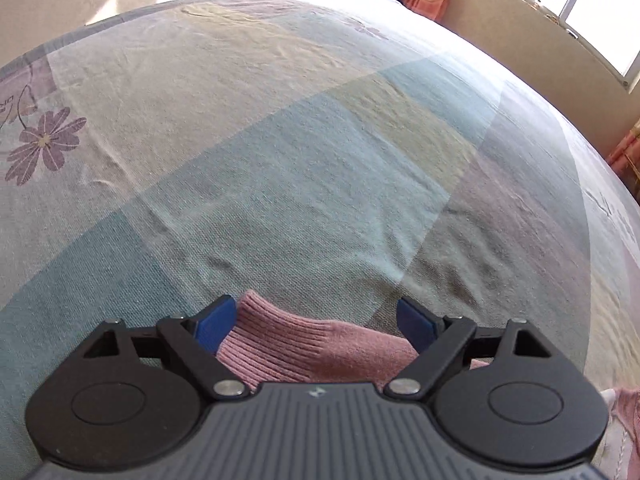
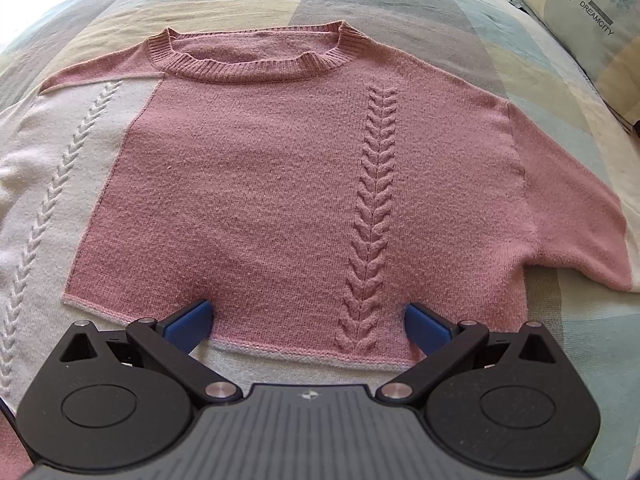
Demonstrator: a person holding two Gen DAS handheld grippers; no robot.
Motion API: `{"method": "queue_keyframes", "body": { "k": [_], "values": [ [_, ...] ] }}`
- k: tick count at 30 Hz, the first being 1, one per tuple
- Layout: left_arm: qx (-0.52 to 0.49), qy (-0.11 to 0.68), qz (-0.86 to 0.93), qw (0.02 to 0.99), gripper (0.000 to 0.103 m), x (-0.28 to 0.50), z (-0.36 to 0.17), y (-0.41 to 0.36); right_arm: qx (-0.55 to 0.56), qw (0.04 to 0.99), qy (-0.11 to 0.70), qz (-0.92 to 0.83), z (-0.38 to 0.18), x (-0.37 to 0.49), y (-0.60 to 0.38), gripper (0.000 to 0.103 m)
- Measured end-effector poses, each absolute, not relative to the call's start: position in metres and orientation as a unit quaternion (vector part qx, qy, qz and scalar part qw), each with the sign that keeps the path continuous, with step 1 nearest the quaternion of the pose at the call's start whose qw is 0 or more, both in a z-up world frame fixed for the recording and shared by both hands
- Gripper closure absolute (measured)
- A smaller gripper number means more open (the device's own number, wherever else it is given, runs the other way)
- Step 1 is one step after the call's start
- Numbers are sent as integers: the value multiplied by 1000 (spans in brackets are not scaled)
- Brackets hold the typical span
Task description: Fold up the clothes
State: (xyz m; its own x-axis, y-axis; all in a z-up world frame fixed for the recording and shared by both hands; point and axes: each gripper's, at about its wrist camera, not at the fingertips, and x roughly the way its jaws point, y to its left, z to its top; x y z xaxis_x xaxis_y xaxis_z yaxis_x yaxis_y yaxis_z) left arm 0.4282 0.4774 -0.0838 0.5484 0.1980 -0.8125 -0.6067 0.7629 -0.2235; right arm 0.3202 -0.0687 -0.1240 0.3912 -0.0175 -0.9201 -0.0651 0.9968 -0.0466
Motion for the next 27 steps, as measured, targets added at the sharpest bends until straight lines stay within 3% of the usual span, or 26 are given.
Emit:
{"method": "queue_keyframes", "body": {
  "k": [8,17,27],
  "values": [
    [-263,441,67,856,15,440,-83,437,-20,825,565,-25,-124,320,-64,0],
    [-106,439,130,883,15,431,-72,425,-9,811,582,-66,-123,322,-58,0],
    [-123,430,-161,880,15,414,-35,283,-30,819,569,-69,-122,316,-52,0]
  ]
}}
